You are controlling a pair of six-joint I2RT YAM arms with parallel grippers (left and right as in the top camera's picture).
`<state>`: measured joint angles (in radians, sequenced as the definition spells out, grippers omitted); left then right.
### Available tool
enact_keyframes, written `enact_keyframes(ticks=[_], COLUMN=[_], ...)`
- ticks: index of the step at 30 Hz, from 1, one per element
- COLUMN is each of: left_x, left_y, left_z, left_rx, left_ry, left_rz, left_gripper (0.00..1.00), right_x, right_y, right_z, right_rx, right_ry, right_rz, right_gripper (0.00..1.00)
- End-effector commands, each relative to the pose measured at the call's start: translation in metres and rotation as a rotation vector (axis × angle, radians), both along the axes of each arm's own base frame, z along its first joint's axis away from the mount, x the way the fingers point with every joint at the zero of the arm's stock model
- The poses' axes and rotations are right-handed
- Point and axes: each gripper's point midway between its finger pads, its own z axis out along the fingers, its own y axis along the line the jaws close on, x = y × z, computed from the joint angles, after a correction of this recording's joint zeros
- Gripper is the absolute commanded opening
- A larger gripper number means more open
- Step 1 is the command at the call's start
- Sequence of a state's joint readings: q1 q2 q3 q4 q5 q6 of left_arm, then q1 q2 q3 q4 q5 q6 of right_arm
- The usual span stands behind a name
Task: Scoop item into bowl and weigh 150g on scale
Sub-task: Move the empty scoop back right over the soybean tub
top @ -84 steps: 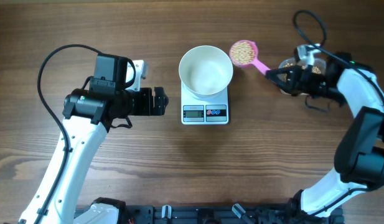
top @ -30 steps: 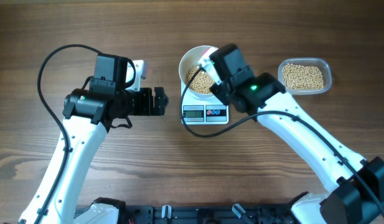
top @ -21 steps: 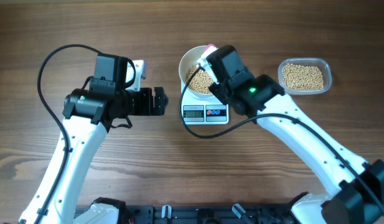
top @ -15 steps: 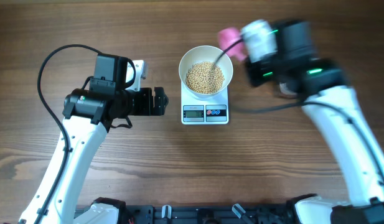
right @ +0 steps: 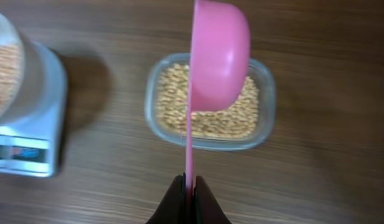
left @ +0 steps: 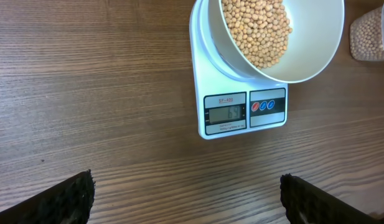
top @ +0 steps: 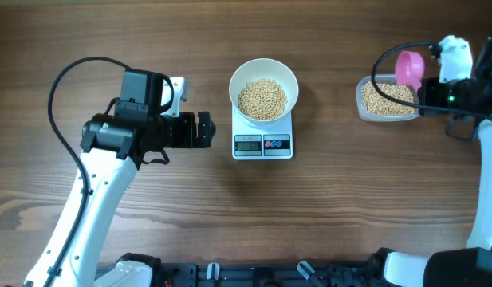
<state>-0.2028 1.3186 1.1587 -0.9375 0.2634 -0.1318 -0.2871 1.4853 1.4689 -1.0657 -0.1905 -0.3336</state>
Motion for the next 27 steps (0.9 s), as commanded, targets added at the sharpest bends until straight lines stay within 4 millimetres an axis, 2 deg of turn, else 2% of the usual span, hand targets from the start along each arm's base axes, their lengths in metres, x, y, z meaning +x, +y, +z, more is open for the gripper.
enact_keyframes(ticks=[1, 4, 10, 16, 23, 27], left_x=[0.005, 0.005, 0.006, 0.006, 0.007, 0.007], left_y=[0.0, 0.0, 0.0, 0.0, 0.0, 0.0], left_z=[0.008, 0.008, 0.009, 0.008, 0.009, 0.009], left_rx=[-0.001, -0.001, -0.002, -0.002, -0.003, -0.003], left_ry=[-0.028, -0.028, -0.037, -0.036, -0.04, -0.038], left_rz=[-0.014, -0.014, -0.014, -0.014, -0.014, -0.014], left_gripper=[1.0, 1.0, 1.0, 1.0, 1.0, 1.0], right_x=[-0.002, 0.008, 0.006, -0.006, 0.0, -0.004], right_y=[-0.028, -0.025, -0.019, -0.018, -0.017, -0.008], right_z=[-0.022, -0.029, -0.055, -0.088, -0.102, -0.113], right_rx=[-0.182, -0.223, -0.243, -0.223, -0.205, -0.154], right_ry=[0.105, 0.112, 0.207, 0.307, 0.313, 0.327], right_rz=[-0.112, -0.104, -0.143, -0.167, -0.198, -0.18], right_gripper=[0.04, 0.04, 0.04, 0.04, 0.04, 0.04])
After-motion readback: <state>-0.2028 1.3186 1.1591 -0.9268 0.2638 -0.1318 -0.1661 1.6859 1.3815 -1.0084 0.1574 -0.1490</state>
